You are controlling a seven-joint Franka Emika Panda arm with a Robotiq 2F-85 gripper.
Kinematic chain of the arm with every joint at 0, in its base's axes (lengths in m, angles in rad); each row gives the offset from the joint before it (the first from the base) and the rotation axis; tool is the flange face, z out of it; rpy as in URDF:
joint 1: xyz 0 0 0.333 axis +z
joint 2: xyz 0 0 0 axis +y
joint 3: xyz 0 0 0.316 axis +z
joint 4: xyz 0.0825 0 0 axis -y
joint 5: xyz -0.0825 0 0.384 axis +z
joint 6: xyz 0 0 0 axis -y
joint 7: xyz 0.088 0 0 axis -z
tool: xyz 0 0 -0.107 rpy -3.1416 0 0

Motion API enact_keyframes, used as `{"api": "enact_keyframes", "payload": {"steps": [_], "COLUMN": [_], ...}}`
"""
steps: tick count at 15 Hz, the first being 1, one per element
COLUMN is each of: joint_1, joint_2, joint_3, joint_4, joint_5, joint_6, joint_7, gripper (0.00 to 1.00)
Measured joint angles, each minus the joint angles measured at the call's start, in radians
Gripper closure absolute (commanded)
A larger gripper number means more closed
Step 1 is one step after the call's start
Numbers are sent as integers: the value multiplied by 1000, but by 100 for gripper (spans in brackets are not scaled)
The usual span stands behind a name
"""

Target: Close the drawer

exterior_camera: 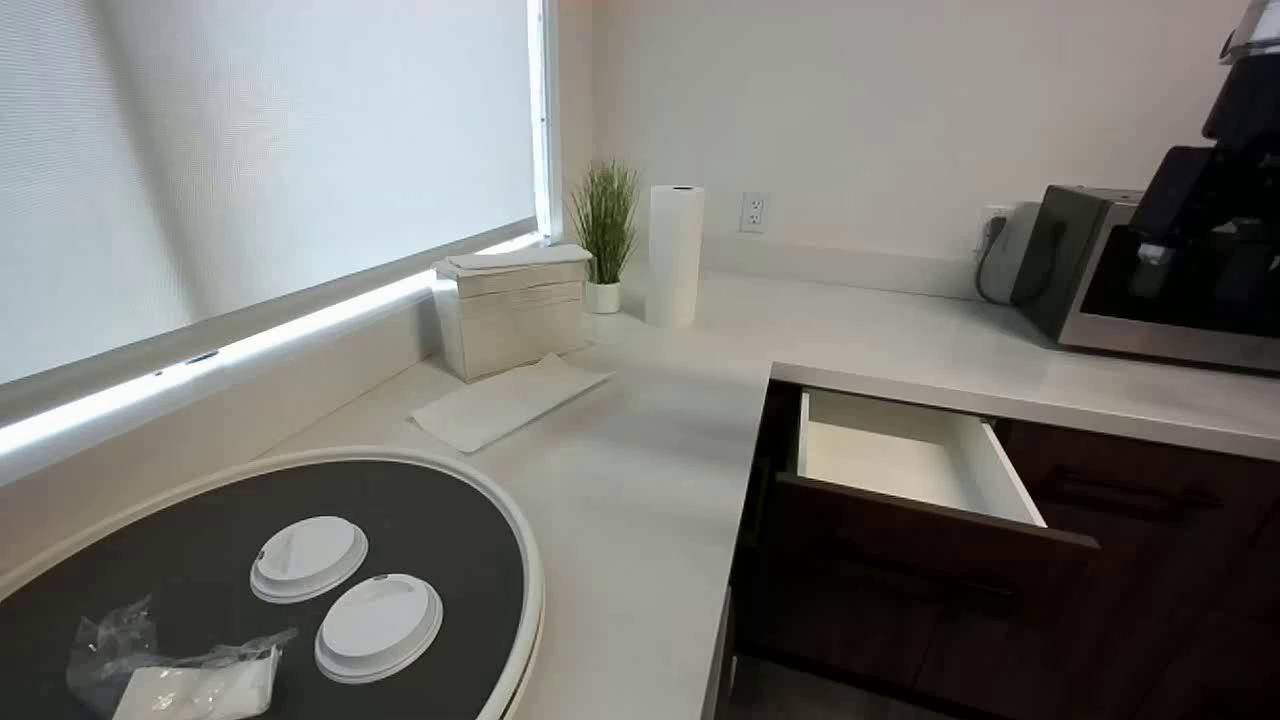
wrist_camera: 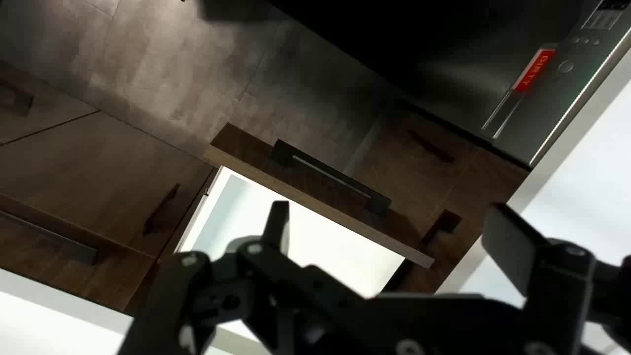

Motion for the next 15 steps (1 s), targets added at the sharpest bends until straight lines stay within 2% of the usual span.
{"api": "enact_keyframes", "payload": {"steps": [12, 15], "joint_1": [0, -9], "joint_2": [2, 50], "joint_3": [0, 0], "joint_4": [0, 0], "joint_5": [0, 15], "joint_6": [2, 55], "joint_7": [0, 41], "gripper": [0, 0]}}
